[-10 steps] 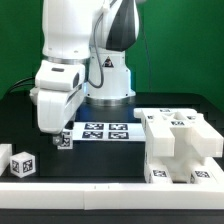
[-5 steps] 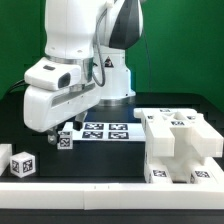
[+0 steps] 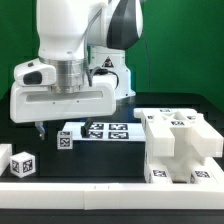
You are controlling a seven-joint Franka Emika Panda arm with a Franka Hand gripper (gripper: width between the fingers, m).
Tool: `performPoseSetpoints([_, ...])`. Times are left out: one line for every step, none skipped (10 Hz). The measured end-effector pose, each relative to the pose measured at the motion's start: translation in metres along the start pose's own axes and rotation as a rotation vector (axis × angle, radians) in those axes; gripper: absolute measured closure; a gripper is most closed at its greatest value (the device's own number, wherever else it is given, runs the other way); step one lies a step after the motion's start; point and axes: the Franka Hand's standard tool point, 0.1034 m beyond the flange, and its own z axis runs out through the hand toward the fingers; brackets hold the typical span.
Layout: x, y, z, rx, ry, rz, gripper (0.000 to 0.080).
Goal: Assemble chair
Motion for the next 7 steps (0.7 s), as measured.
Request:
performPoseSetpoints([-0.002, -0.001, 0.001, 0.009, -0.017, 0.018, 0.0151])
performPoseSetpoints([-0.007, -0.006, 0.004, 0.047, -0.107, 0.107, 0.0151])
performPoseSetpoints([-0.002, -0.007, 0.004, 0.055, -0.134, 0.114, 0.0151])
performPoseSetpoints([-0.006, -0.014, 0.002, 0.086, -0.229, 0.14, 0.0151])
performPoseSetpoints([-0.003, -0.017, 0.0, 0.108, -0.296, 0.129, 0.0151])
performPoseSetpoints([-0.002, -0.018, 0.001, 0.115, -0.314, 0.113, 0.0151])
performPoseSetpoints([-0.008, -0.023, 0.001, 0.138, -0.386, 0.114, 0.0151])
